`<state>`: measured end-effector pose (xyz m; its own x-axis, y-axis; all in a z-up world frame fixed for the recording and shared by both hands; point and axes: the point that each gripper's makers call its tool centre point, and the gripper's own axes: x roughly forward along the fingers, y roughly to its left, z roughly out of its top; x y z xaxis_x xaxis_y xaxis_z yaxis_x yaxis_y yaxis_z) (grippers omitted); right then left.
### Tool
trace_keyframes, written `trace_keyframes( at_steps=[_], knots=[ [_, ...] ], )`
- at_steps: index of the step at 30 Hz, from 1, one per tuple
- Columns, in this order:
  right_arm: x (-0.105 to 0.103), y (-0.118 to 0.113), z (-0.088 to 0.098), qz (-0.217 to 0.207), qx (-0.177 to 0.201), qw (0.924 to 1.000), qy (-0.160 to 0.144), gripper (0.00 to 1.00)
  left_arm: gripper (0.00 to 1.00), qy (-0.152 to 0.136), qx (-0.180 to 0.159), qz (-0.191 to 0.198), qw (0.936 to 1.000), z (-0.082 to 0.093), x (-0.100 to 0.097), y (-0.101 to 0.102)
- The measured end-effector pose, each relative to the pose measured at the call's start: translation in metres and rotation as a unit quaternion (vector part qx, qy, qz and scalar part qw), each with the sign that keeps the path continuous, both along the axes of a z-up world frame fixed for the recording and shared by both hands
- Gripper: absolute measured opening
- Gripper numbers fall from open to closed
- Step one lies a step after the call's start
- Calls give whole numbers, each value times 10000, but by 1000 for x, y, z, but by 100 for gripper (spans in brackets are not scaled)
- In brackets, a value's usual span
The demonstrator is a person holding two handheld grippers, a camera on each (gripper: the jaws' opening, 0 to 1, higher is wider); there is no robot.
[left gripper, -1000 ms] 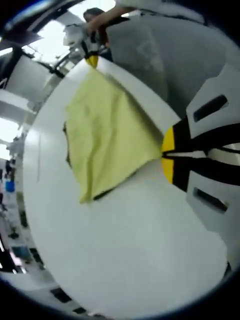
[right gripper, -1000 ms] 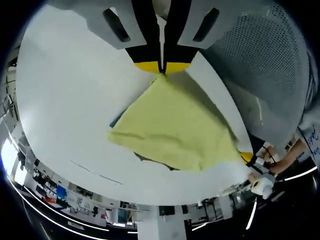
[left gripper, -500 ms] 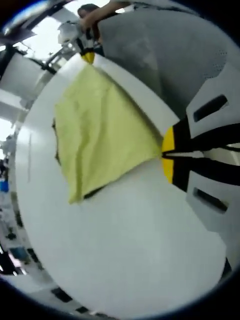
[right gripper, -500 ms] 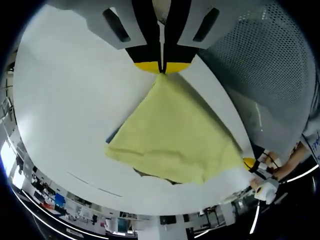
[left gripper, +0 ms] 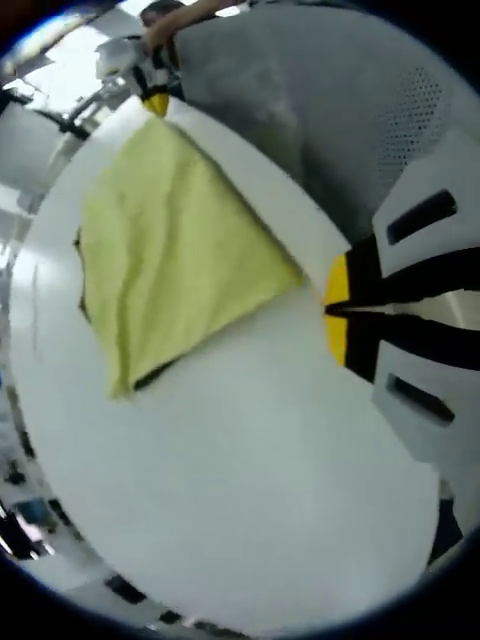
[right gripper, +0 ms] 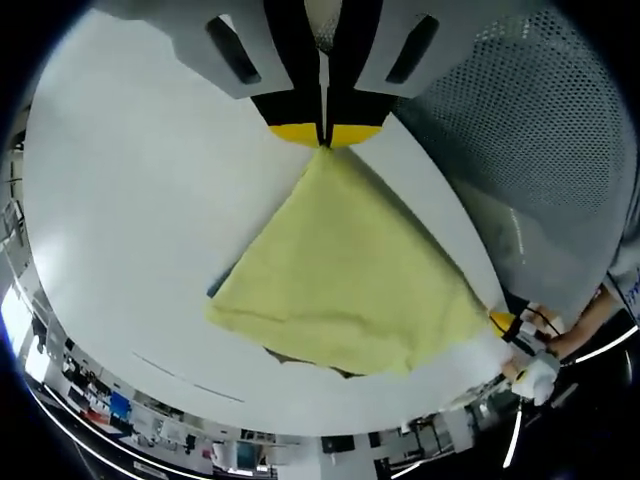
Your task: Fold the garment on the visible template until the final outline fits inside the template.
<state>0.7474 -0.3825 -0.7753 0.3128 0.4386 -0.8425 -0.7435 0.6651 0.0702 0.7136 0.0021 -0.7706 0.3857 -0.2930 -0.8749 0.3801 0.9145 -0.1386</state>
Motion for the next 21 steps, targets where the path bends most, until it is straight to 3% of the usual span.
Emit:
trace_keyframes(
  at_steps=[2,11,14,21],
  knots=[
    [2,0,-1,-29,-15,10000,20,1,0,10,102,14,9999,-2,-1,0],
    [-2,-3,-3,-131,51,9999,61,1,0,-40,-81,33,10000,4,3,-9],
    [-6,-8,-7,-89,-117,9999,29,1,0,-53,-77,-1,10000,6,4,-9],
    [0,-15,7,-349,-44,9993,-119,1,0,-200,-179,57,9996,19,12,-12]
  ],
)
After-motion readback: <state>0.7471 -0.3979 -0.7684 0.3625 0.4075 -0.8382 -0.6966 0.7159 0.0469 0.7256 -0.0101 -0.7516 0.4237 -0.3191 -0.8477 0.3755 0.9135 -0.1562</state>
